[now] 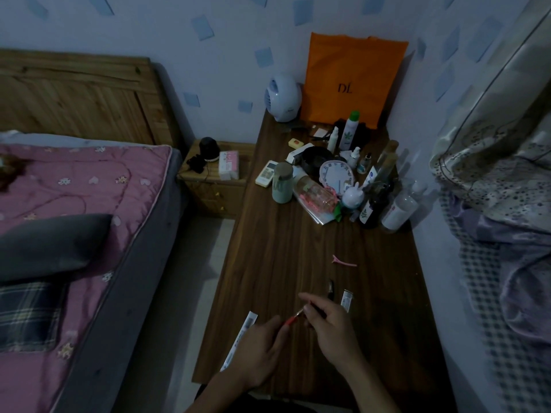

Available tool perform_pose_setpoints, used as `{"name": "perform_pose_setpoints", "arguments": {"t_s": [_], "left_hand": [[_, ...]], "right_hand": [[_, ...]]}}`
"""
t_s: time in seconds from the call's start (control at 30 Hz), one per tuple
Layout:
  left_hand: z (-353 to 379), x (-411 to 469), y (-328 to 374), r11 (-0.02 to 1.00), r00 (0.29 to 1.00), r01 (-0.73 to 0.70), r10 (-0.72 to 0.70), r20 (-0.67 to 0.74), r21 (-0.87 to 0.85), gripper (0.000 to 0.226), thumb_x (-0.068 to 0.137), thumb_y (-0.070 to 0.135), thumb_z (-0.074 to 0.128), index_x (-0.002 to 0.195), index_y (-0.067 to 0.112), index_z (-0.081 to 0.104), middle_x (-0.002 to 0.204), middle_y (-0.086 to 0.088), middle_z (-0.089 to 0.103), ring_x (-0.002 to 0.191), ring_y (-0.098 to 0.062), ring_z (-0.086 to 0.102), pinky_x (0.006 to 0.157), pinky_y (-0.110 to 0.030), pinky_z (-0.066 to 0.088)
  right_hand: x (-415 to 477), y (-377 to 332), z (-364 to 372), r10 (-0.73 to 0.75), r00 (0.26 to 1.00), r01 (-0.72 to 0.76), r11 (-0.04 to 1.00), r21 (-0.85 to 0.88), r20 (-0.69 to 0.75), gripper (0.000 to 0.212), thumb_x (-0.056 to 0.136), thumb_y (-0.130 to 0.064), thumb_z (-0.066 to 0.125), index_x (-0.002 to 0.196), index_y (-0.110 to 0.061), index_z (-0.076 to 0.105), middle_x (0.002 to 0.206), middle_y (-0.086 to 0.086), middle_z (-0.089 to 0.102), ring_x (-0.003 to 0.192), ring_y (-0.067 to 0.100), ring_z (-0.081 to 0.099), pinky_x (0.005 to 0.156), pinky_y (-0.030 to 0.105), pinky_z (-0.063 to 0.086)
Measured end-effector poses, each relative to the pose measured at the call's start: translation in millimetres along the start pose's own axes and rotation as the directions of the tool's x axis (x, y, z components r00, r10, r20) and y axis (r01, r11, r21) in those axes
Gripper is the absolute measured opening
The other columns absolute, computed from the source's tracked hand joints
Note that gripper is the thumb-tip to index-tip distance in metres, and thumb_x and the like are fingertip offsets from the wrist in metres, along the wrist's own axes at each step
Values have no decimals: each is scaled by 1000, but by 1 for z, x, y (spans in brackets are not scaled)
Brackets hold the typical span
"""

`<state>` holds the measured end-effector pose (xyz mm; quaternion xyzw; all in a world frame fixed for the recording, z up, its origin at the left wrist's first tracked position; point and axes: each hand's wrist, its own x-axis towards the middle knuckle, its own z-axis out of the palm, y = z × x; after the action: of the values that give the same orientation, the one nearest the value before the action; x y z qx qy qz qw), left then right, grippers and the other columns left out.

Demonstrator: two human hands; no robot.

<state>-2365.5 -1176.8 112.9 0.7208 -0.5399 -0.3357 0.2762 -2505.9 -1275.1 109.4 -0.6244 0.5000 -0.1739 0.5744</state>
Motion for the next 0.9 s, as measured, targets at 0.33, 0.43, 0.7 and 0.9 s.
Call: {"name": "perform_pose_setpoints", "arguments": {"t_s": [0.33,0.43,0.7,0.9], "left_hand": [[-2,10,12,998,998,18,-15,54,-55,30,102,32,39,86,15,59,72,0,60,68,-17,58,67,-36,44],[1,11,16,1000,998,-17,17,64,-4,30,101,33,40,84,14,56,72,-3,63,67,-18,59,67,-37,43],[6,13,18,999,991,-53,51,127,9,28,100,33,41,82,17,55,75,-6,65,66,-17,57,64,-34,40],[15,14,13,998,988,18,-9,155,-62,28,96,34,43,77,18,57,71,1,64,64,-11,56,65,-35,43]], "right_hand": [[-7,1,3,-46,961,49,999,3,-274,19,95,-21,64,89,-39,66,85,-14,71,85,-8,66,62,11,53],[-7,1,4,10,962,-1,999,33,-273,27,101,-31,51,81,-28,68,72,-6,70,70,-5,66,54,10,49],[0,7,0,153,962,-141,988,68,-228,44,104,-34,44,71,-14,66,58,-3,61,48,-3,58,46,13,41],[-2,12,6,83,961,-94,995,-32,-264,45,104,-25,46,62,-18,60,48,-12,60,45,-1,56,44,12,43]]}}
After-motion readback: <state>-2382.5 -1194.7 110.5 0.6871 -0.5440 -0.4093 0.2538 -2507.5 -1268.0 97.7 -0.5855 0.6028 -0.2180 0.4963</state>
